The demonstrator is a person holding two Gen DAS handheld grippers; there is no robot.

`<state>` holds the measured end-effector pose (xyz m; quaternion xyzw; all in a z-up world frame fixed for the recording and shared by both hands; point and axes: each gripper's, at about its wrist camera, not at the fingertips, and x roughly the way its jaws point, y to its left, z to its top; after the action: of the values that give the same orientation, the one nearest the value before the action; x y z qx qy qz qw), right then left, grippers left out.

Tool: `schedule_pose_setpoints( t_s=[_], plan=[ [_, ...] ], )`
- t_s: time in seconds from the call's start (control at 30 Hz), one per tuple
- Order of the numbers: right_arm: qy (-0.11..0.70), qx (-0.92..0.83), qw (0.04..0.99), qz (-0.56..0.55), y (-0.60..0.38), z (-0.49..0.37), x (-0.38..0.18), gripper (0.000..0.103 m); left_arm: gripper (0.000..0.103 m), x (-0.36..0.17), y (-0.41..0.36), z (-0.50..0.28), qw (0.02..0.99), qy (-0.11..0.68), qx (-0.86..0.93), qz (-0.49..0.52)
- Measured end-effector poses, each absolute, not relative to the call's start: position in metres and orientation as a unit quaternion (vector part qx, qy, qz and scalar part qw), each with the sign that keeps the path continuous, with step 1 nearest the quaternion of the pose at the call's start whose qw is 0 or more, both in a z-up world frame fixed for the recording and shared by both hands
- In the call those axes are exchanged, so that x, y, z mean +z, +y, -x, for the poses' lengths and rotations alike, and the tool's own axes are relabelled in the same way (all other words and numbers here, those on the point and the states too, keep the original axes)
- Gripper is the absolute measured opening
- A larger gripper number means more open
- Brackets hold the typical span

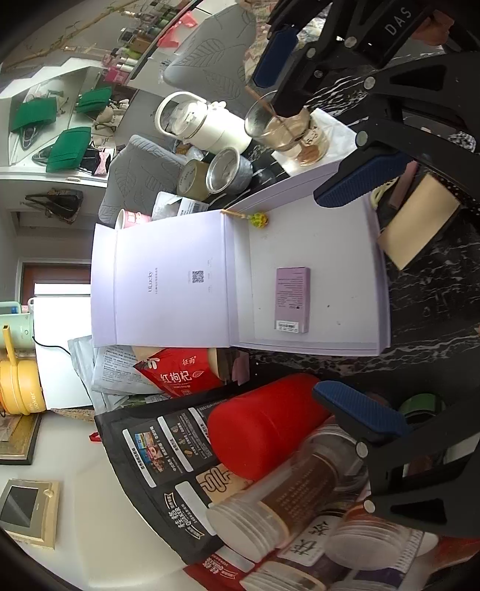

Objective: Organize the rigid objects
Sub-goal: 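Lower the purple card into the white box and open the left gripper, then withdraw both grippers from the box toward the scrunchies on the table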

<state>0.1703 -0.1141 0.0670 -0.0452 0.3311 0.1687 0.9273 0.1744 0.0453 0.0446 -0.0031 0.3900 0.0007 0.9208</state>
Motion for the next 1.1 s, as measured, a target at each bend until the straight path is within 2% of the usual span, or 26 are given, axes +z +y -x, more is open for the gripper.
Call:
schedule_pose_setpoints(
  t_s=[0.53, 1.1],
  plan=[
    [0.329, 0.157, 0.930, 0.045, -0.134, -0.118, 0.067, 0.056, 0.097, 0.040, 0.026, -0.120, 0.925, 0.376, -0.042, -0.002],
    [0.353, 0.156, 0.922, 0.040, -0.147, -0.088, 0.038, 0.056, 0.097, 0.012, 0.011, -0.088, 0.917, 0.394, -0.068, -0.012]
  ],
)
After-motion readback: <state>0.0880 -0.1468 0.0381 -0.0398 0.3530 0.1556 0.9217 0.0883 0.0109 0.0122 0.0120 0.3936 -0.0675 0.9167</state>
